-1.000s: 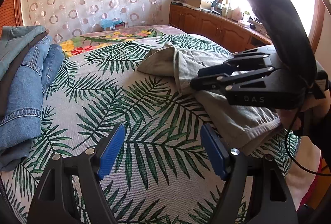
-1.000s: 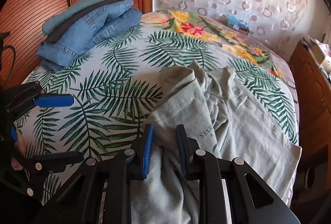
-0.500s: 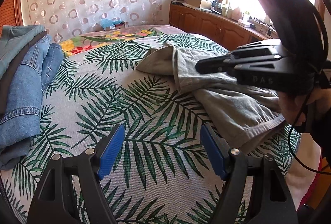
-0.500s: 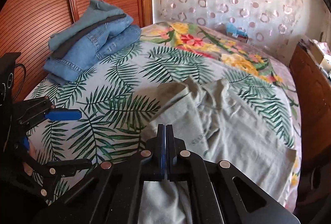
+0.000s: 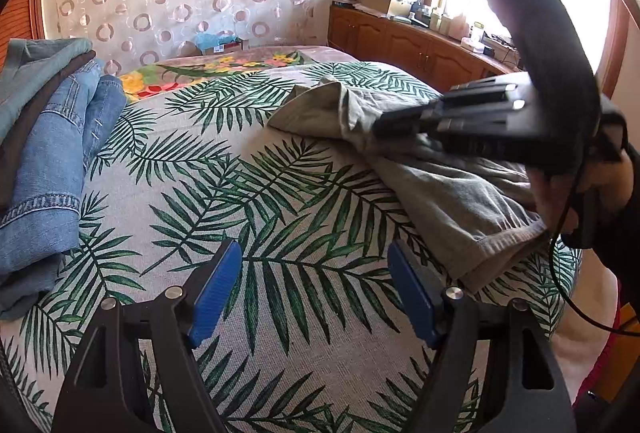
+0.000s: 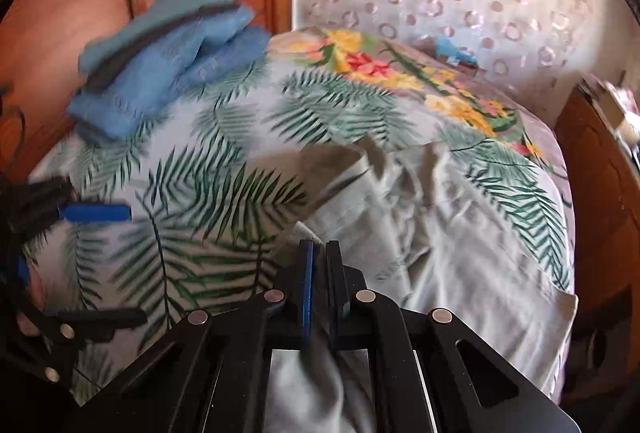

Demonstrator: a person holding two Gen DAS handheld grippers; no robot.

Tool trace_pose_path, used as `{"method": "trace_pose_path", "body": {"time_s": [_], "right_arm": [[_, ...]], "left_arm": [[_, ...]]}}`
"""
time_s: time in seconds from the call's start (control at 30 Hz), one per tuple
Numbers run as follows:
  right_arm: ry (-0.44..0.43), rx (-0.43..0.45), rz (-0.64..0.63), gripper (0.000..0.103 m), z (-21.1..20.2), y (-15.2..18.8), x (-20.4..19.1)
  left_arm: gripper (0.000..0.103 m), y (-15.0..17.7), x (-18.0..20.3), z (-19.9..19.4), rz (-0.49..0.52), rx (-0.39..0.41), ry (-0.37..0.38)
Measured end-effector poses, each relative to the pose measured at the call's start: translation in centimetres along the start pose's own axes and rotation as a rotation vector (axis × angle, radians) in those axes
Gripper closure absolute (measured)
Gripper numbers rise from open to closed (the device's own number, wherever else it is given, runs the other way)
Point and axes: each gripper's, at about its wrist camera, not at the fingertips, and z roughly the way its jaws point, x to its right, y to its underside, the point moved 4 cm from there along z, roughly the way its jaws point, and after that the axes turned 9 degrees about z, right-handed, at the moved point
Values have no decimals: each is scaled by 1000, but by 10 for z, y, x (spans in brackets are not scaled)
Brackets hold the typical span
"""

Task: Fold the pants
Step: 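Lift the pants edge with the right gripper and fold it over, then lower the fold onto the pants and open the right gripper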

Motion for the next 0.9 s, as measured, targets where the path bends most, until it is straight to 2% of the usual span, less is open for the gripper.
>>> {"method": "trace_pose_path", "body": {"time_s": [0.27,0.63,0.9], "right_arm": [[48,46,31,101,-15,-1,18],[191,111,178,101,-34,-5,89],[302,77,271,101,-19,-2,124]], "left_arm": [[27,-3,9,2,20,-3,8],[27,-5,15,4,35,-6,10],[27,-5,17,4,38,-7,12]]}}
